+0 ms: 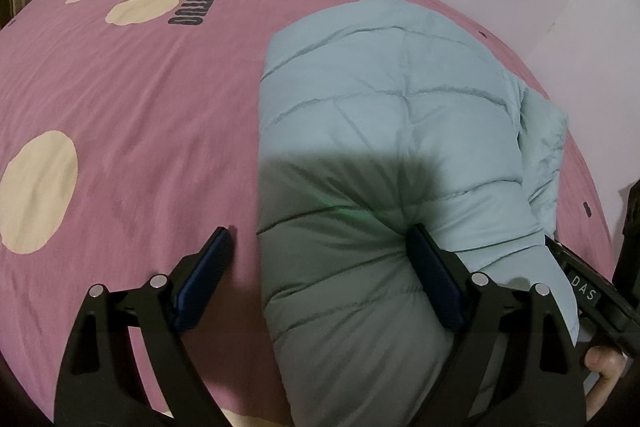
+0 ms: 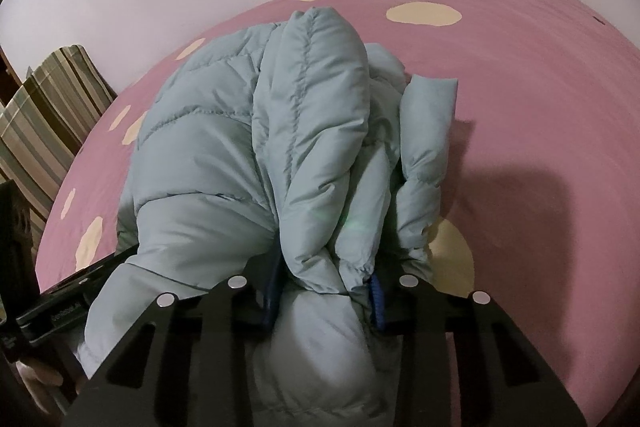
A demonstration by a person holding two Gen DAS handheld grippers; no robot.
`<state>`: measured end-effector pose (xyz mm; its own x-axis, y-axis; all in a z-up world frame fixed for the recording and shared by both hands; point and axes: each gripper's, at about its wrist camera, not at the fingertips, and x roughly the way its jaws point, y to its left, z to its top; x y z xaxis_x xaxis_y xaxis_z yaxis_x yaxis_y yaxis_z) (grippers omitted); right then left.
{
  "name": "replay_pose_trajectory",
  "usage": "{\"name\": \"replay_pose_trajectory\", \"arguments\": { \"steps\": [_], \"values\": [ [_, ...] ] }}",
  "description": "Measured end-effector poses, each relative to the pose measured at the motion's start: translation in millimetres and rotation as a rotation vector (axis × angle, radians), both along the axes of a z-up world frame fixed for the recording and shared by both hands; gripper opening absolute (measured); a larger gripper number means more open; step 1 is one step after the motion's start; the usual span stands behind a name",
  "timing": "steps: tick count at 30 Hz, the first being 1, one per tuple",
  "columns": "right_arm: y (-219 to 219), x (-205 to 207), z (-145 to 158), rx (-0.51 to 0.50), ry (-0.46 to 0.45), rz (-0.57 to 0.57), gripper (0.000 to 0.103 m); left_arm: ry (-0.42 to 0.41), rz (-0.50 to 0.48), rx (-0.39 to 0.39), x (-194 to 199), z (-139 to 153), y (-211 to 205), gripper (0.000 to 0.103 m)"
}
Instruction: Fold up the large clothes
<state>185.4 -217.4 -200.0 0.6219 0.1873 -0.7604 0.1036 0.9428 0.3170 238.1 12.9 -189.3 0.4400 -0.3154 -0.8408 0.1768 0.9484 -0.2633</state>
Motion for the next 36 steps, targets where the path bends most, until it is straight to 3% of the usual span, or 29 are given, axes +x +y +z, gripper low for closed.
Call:
{"name": "replay_pose_trajectory", "arguments": {
  "steps": [17, 22, 31, 34, 36],
  "values": [
    [3, 19, 5, 0.007, -0.006, 0.010, 0.030, 0.018, 0.008, -0.031, 12, 2, 5, 0.087],
    [-9, 15, 7, 0.063, 0.011, 0.003, 0.030, 0.029, 0.003, -0.058, 4, 10, 11, 0.084],
    [-15, -26, 36, 0.061, 0.005, -0.010, 0.050, -0.012, -0.033, -0.047, -23, 29, 13, 0.084],
    [-11, -40, 40, 0.043, 0.019, 0.003, 0.050, -0.017, -0.049, -0.038, -31, 31, 14, 0.084],
    [-5, -49, 38, 0.035, 0.041, 0.024, 0.039, -0.018, -0.047, -0.041, -35, 31, 16, 0.084]
  ]
}}
